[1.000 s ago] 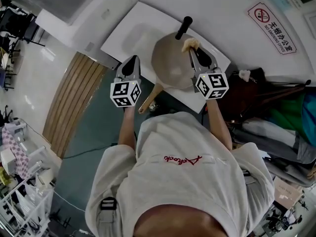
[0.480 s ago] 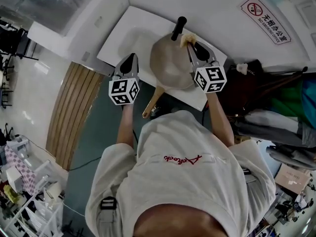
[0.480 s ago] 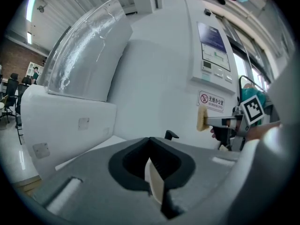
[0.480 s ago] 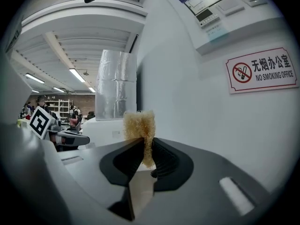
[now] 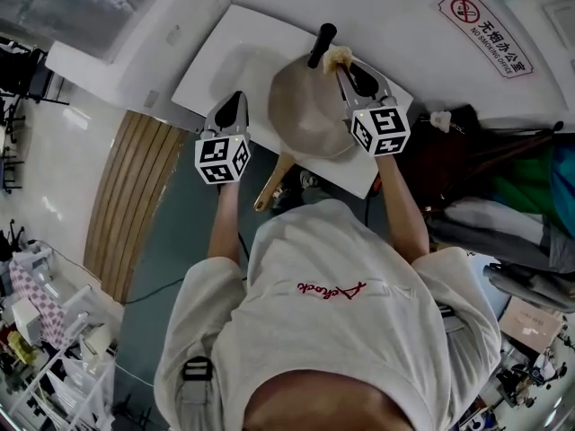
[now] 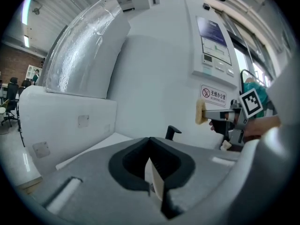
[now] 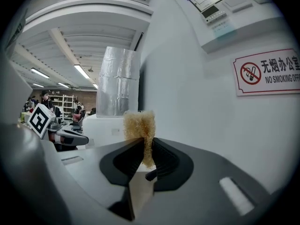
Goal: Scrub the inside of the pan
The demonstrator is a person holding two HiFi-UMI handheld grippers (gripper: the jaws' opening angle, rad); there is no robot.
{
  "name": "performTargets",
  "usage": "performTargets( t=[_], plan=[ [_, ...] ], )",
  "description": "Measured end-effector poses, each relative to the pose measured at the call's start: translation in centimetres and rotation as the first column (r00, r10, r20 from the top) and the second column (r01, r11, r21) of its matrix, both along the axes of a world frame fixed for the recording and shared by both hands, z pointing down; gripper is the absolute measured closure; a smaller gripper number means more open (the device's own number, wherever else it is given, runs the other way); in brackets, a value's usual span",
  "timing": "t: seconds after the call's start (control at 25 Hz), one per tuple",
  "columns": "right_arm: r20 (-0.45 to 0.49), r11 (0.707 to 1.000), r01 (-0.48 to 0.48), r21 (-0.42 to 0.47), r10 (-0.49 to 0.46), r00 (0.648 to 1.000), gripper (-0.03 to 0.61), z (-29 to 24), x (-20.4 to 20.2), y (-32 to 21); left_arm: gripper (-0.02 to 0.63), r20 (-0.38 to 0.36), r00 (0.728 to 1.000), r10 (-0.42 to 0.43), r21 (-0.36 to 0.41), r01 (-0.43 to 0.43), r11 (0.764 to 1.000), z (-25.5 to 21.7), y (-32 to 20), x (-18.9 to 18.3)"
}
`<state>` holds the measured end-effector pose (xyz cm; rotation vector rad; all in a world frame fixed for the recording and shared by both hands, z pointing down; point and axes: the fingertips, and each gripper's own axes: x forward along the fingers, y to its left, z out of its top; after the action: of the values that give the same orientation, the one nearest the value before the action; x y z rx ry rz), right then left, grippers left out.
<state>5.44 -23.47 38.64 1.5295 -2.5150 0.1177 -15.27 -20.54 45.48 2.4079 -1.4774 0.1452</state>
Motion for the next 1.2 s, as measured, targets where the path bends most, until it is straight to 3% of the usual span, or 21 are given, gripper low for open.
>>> performTargets(
  t=[0.44,1.2],
  plan=[
    [0.011,0.996,0.080,-0.043,-0.079,0.997,0.514,1.7,-0.1,-2.1,0.614,0.026,0.999,-0.043,-0.026,0.044,0.999,0.7,-0.8,1.5],
    [0.007,0.965,0.157,-0.211,-0.159,0.987,0.514,9.6,-0.9,-1.2,0.614,0.030,0.998,-0.050,-0.127,0.054,0.990,5.9,-1.2,3.4]
  ],
)
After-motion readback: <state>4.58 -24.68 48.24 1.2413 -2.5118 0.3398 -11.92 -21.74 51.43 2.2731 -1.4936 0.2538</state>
